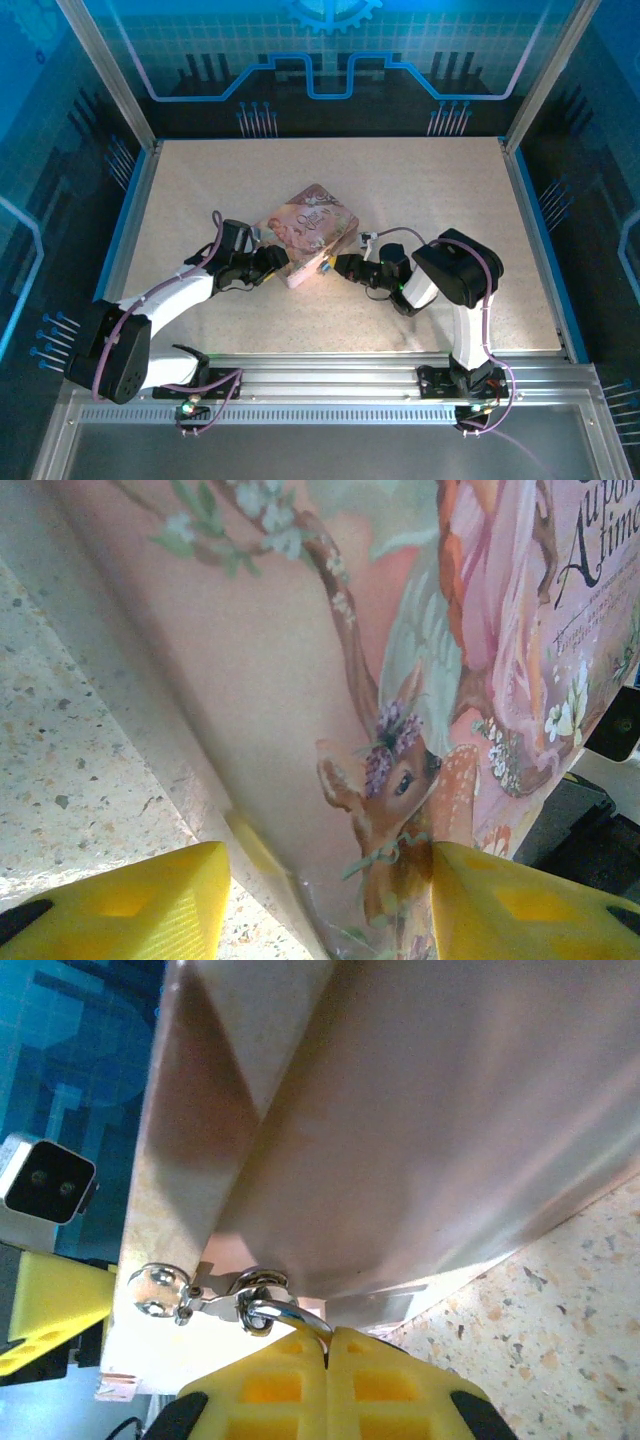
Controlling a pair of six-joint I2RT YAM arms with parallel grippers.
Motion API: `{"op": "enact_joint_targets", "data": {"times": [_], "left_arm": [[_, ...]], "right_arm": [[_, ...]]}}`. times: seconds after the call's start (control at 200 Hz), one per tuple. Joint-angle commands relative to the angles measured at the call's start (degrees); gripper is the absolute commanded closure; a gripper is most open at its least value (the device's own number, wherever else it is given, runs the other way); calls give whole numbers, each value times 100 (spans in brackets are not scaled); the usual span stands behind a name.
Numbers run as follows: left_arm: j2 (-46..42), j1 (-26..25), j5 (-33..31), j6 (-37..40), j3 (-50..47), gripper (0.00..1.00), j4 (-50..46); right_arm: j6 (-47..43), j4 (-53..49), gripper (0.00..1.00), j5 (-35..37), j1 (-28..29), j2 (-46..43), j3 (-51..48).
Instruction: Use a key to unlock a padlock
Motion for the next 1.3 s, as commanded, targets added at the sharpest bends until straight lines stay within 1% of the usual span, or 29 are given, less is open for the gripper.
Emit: {"op": "enact_joint_targets", "data": {"times": [0.0,0.275,0.375,0.695,0.845,0.94,0.99,1.116,1.206,1.296], "left_arm": [[80,-11,-244,70,-251,46,-822],[80,-10,-238,75,-238,46,-831],[80,-10,-236,78,-232,46,-829],[28,-2,-271,78,-208,45,-854],[-94,7,-273,60,-90,40,-903],[-265,18,-284,38,32,37,-953],[-397,44,-316,9,94,34,-986],[-770,86,-449,22,255,29,-1137],[-1119,123,-587,68,335,24,-1254],[-1501,180,-783,137,397,19,-1395]], "right_arm": [[361,593,100,59,-185,110,245],[979,616,100,-8,-202,139,303],[1074,651,100,-14,-228,152,310],[945,389,100,89,-317,-14,148],[738,92,100,89,-376,-278,-27],[529,-222,100,63,-435,-551,-169],[390,-395,100,54,-476,-723,-266],[-24,-1009,100,-3,-567,-1302,-488],[-380,-1709,100,-55,-605,-1841,-579],[-888,-2858,100,-143,-597,-2513,-491]]}}
